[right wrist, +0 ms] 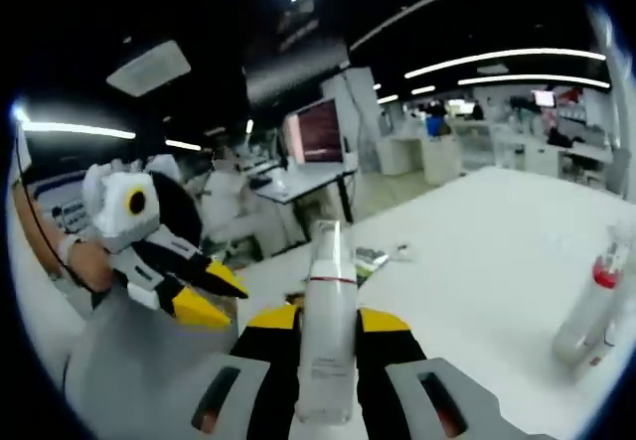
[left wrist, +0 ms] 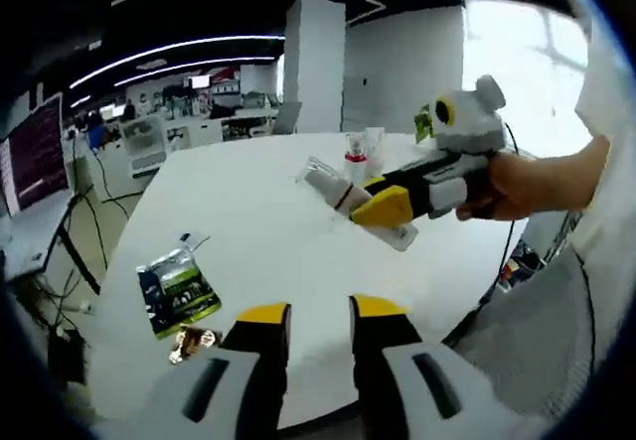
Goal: Arrange the skincare products in the storage area until every visible bottle or jar stands upright without overlapping.
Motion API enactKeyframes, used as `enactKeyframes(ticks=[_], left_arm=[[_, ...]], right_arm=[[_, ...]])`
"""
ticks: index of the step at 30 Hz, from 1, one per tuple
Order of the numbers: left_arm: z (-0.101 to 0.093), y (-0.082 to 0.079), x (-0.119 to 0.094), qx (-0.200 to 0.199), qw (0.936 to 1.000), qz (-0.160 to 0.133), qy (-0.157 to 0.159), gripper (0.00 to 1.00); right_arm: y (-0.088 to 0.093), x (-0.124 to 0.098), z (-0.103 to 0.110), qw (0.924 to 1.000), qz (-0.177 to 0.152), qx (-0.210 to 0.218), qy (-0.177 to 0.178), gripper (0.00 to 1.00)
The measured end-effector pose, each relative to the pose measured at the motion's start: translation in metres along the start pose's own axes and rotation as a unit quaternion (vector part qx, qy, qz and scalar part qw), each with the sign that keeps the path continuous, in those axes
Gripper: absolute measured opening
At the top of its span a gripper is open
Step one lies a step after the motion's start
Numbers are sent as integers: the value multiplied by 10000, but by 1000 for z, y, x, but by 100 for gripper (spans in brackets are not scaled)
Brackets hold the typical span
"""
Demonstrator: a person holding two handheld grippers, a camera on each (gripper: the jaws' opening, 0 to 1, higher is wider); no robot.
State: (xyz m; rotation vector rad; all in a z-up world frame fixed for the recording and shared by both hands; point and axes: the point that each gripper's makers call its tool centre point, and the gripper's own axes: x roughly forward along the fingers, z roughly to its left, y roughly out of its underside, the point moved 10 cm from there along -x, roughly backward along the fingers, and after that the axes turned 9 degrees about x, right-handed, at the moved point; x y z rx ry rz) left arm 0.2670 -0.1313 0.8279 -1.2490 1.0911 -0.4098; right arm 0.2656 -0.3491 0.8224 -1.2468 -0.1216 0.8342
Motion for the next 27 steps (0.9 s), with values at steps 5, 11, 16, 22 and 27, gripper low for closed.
enactKeyframes(ticks=[5, 11, 16, 22, 27], left_arm=[[-14, -7, -1, -940, 9931, -549, 428, 33], [-12, -16, -5, -1426, 9787, -1422, 408, 50], [-11, -17, -8, -2063, 9584, -1796, 814, 53], [-16, -15, -6, -2084, 9543, -1891, 1011, 49], [-9, -13, -7, -2553, 9403, -1959, 1104, 46]], right_arm=[[-2, -10, 11, 9997, -115, -18, -216, 16], [-14, -6, 31, 9966, -233, -574, -536, 16], [-21, -2, 44, 9941, -324, -750, -716, 16], [-26, -3, 53, 9884, -344, -1264, -767, 16], [-26, -5, 60, 9831, -308, -1645, -738, 16]])
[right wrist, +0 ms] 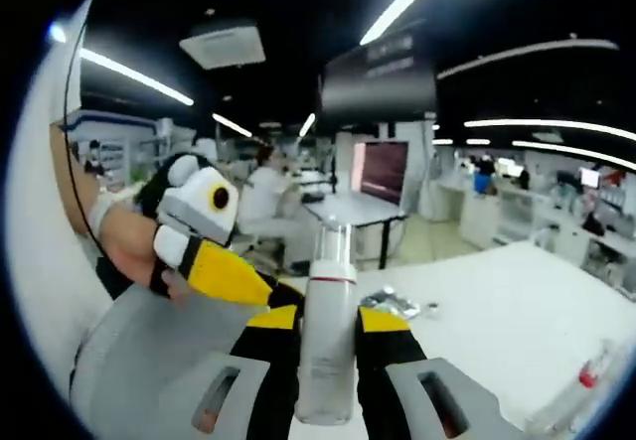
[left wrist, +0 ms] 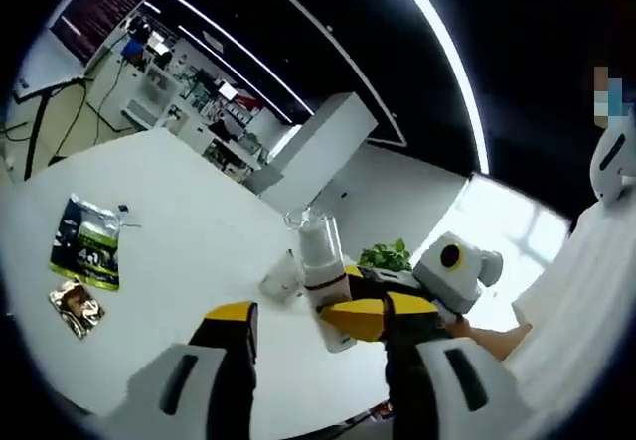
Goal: Arrange the skincare products in the storage area until every visible bottle or jar stands upright without overlapping.
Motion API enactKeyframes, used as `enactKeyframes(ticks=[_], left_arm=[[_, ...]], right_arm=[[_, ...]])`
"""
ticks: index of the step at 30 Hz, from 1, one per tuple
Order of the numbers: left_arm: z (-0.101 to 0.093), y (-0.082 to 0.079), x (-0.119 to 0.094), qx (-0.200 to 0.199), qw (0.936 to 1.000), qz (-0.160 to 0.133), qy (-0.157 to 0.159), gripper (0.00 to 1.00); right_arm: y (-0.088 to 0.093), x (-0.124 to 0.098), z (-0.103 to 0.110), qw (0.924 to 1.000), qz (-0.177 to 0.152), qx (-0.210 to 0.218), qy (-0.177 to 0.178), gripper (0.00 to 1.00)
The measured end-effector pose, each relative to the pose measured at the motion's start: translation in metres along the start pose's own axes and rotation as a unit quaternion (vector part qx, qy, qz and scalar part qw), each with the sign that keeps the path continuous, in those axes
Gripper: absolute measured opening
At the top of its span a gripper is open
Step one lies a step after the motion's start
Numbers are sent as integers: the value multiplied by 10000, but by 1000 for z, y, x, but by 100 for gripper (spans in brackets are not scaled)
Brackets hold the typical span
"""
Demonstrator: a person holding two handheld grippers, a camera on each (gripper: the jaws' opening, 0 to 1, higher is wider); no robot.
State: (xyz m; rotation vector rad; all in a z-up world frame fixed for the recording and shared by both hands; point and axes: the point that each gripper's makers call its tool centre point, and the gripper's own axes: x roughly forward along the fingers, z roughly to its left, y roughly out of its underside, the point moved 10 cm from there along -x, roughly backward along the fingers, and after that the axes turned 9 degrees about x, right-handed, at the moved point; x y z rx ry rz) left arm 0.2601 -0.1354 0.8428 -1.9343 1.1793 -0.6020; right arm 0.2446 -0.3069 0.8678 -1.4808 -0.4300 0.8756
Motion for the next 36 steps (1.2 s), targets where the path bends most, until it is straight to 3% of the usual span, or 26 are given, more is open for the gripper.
enactKeyframes(ticks=[5, 10, 15, 20, 21, 24, 32, 34, 36], left_arm=[[-1, 2, 1, -356, 9991, 77, 200, 39], [1, 2, 1, -400, 9991, 58, 137, 38], [0, 4, -1, -411, 9986, 200, 254, 19], [-1, 7, 0, -361, 9983, 408, 186, 17], [-2, 8, 0, -193, 9980, 564, 210, 17], [-7, 10, 0, 204, 9972, 625, 349, 16], [-11, 9, -2, 636, 9946, 620, 538, 16], [-12, 8, -2, 692, 9941, 590, 592, 16], [-13, 8, -3, 770, 9930, 543, 715, 16]], right_arm=[[0, 2, 8, 9970, 161, -725, 199, 16], [2, 5, 23, 9922, 283, -1217, 46, 16], [2, 8, 30, 9875, 421, -1520, 2, 16], [7, 5, 24, 9932, 402, -1065, -227, 17], [8, 4, 24, 9926, 475, -1080, -274, 17], [10, 2, 23, 9924, 658, -944, -443, 18], [6, -7, 13, 9900, 798, -677, -945, 21], [9, -11, 11, 9868, 945, -430, -1246, 22], [12, -14, 7, 9847, 1014, -468, -1335, 22]])
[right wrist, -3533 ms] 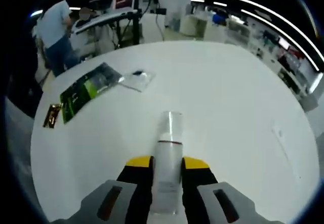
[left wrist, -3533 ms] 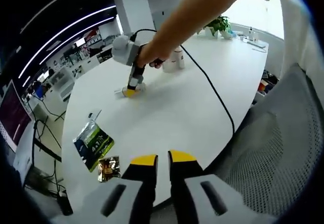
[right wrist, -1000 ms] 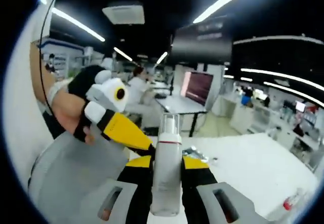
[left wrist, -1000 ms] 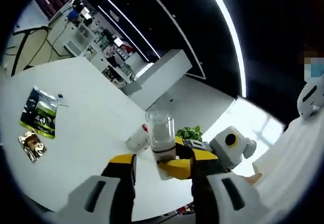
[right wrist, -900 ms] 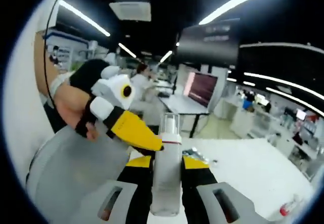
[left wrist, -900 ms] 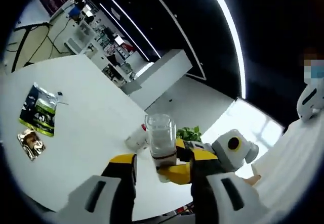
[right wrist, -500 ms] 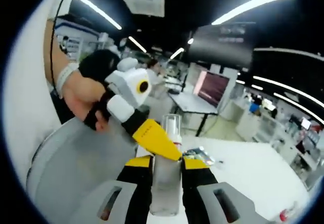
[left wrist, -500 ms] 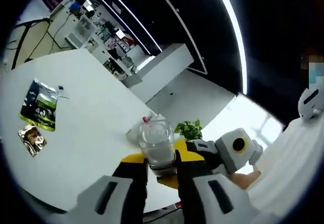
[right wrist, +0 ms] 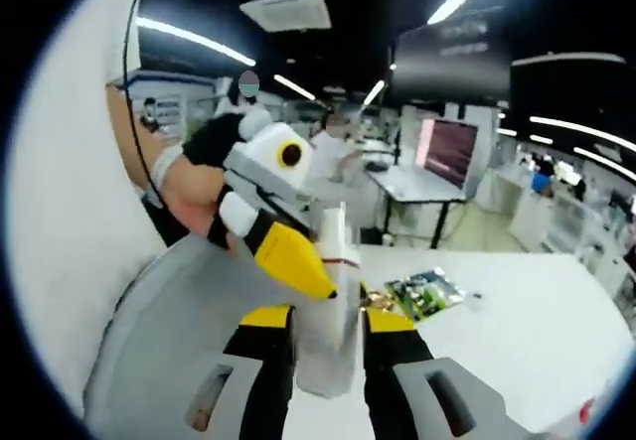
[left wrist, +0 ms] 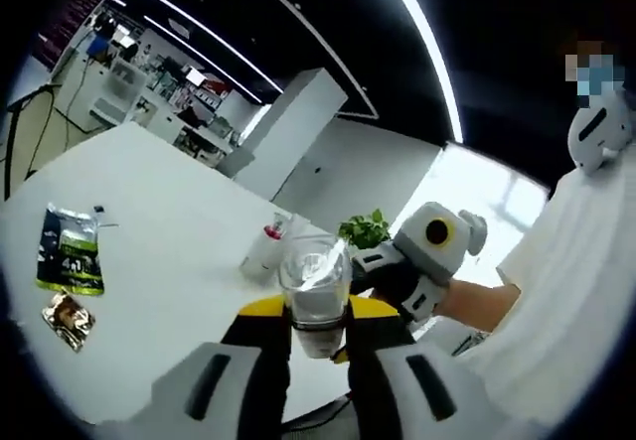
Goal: Arrange the skincare products in the storage area until every visible bottle or jar stands upright without overlapping.
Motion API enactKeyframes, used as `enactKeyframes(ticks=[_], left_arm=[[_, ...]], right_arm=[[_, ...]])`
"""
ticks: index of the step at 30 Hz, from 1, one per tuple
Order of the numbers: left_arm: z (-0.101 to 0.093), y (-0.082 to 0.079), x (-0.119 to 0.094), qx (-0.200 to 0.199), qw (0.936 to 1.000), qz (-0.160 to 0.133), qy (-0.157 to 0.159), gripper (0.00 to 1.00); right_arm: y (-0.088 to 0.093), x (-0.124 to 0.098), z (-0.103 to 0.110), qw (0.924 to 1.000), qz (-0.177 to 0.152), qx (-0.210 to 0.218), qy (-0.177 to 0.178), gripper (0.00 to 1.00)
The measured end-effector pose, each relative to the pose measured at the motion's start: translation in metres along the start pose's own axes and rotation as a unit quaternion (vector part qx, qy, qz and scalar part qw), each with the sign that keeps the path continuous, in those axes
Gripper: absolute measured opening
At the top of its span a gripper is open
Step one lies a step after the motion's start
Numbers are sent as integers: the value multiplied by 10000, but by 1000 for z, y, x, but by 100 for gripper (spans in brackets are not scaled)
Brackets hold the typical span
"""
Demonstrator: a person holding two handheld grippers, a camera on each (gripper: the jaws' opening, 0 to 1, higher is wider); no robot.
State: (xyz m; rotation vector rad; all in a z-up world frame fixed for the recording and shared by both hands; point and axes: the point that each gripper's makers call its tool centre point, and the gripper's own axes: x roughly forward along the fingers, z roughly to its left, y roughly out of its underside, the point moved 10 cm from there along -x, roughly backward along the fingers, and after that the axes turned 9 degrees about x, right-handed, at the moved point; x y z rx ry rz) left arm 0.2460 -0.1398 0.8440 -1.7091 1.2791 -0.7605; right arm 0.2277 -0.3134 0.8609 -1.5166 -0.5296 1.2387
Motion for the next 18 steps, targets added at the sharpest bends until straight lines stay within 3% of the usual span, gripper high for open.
enactKeyframes(ticks=[6, 11, 15, 18], left_arm=[[-9, 2, 3, 420, 9984, 82, 366, 16], [-15, 7, 7, 524, 9955, 349, 708, 16], [-15, 9, 9, 509, 9951, 425, 736, 16], [-11, 7, 10, 374, 9968, 366, 606, 17]], right_arm=[[5, -7, -3, 9983, 42, 398, -414, 24], [10, -9, 5, 9926, 345, 517, -1048, 20], [13, -10, 5, 9903, 409, 919, -961, 18], [15, -9, 4, 9918, 155, 1035, -735, 18]])
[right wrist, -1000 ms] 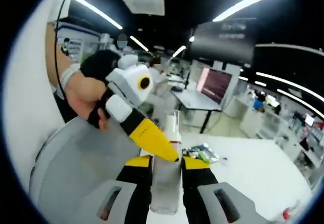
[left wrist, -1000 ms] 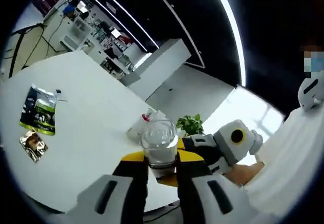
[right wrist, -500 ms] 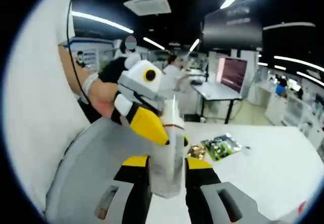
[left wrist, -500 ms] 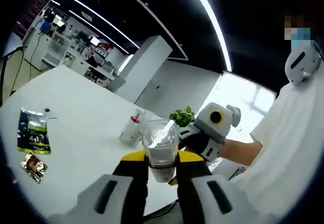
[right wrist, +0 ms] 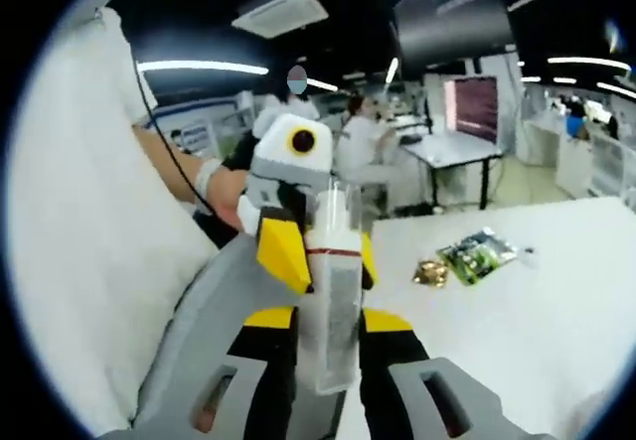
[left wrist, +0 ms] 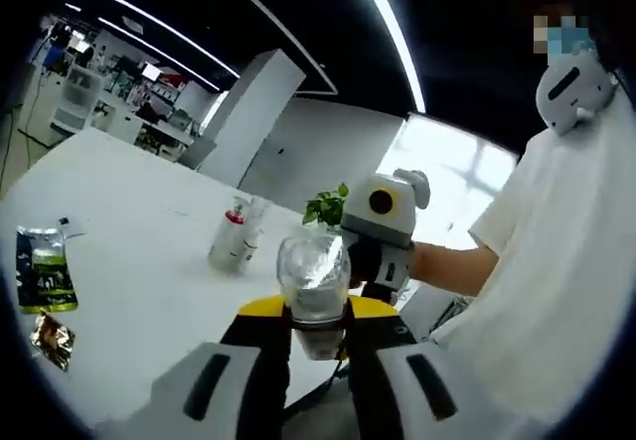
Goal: Arrange the skincare products in the storage area until every visible bottle or jar stands upright without overlapping.
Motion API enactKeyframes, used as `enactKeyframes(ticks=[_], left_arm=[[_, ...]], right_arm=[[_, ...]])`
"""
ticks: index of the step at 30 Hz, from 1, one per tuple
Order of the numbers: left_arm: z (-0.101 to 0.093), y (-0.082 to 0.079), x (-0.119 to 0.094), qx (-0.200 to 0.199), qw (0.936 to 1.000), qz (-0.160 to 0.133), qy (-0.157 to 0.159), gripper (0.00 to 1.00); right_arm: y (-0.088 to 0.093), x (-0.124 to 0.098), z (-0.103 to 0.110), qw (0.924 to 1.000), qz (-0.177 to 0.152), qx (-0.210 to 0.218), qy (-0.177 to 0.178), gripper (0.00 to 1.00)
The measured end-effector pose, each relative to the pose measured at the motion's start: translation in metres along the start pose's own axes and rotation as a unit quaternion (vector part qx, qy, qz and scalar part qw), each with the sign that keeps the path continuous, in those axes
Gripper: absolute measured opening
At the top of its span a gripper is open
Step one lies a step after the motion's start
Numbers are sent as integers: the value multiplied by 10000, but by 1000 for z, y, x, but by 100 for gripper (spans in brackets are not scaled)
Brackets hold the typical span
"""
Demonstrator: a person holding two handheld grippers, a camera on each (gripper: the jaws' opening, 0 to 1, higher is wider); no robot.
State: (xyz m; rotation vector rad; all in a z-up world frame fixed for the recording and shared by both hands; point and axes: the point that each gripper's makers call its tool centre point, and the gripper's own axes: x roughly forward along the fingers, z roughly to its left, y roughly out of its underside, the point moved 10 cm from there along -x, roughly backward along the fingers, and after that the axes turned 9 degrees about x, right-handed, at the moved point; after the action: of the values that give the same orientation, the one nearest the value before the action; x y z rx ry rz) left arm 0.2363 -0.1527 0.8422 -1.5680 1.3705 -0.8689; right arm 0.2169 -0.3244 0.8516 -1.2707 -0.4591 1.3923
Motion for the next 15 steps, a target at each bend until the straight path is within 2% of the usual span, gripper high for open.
enactKeyframes(ticks=[4, 8, 10, 11, 13, 15], left_arm=[[7, 5, 7, -542, 9968, 225, -542, 18], [9, 8, 14, -475, 9936, 410, -935, 21], [8, 9, 17, -570, 9923, 305, -1052, 22], [6, 10, 19, -705, 9905, 196, -1168, 22], [3, 11, 22, -844, 9888, 138, -1226, 22], [1, 14, 24, -953, 9879, 89, -1224, 22]], right_arm=[[9, 6, -1, 9978, 45, 97, 662, 17], [13, 9, 1, 9892, 177, -22, 1458, 17], [12, 7, 6, 9836, 213, -72, 1791, 17], [12, 7, 8, 9825, 223, -34, 1848, 17], [11, 4, 11, 9755, 350, -225, 2161, 17], [11, 3, 15, 9732, 427, -225, 2248, 17]])
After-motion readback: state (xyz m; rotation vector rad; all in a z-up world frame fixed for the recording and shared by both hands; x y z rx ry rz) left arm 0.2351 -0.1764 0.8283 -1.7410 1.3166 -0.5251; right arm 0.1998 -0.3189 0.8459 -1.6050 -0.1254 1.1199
